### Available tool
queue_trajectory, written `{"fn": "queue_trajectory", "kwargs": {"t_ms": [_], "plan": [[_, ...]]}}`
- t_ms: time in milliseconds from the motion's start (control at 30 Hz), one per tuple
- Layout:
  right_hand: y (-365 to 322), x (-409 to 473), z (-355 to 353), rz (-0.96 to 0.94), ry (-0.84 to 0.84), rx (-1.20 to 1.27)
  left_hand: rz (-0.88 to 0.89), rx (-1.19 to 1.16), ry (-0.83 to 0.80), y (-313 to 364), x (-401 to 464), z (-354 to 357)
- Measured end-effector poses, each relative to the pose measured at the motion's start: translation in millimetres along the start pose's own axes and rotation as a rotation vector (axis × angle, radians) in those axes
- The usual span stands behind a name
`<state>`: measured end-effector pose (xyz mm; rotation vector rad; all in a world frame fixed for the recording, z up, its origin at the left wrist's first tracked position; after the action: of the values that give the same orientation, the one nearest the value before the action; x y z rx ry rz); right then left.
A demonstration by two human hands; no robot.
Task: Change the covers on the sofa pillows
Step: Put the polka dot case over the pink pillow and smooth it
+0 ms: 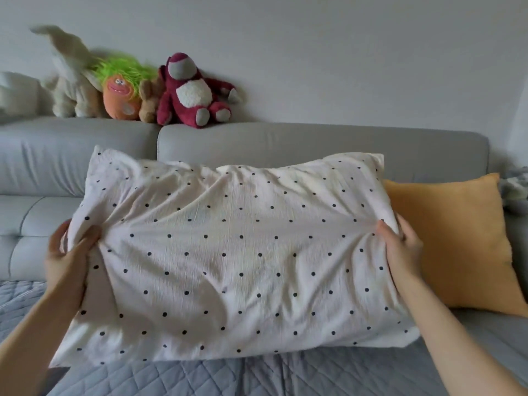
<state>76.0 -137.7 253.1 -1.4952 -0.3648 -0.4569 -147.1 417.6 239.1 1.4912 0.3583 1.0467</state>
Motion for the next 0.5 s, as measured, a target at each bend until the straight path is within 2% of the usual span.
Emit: {"fn": "queue_trajectory", "kwargs": {"t_ms": [133, 233, 300, 400, 500], "plan": [[13.8, 66.2, 38.5, -0.108, 0.037, 0.038, 0.043, -0.065, 0.006, -20.2, 63.6, 19.4], [55.0, 95.2, 51.2, -0.097, 0.090, -0.063, 0.102, 0.027, 0.047, -46.3, 92.6, 40.5], [108.9, 101.7, 52.9, 0.024, 0.119, -0.220, 0.097, 0.100, 0.028, -86.8, 104.2, 55.1], [181.6, 90.3, 59.4, 0.208, 0.140, -0.658, -0.005, 0.366, -0.123, -174.2, 115.7, 76.0], [203.1, 77.2, 68.3, 0.169, 0.162, -0.708, -0.079, 0.587, -0.138, -220.6, 123.5, 73.6]]}}
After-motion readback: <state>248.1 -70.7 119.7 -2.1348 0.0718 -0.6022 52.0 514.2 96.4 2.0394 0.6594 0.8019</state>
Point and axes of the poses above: each hand's wrist, its own x-axis towards the middle knuckle, its own z-axis out of the palm, y = z × x, the point moved 9 cm from there along x, towards the middle knuckle, and after that the axes turned 12 degrees about -y, right-handed, at the moved point
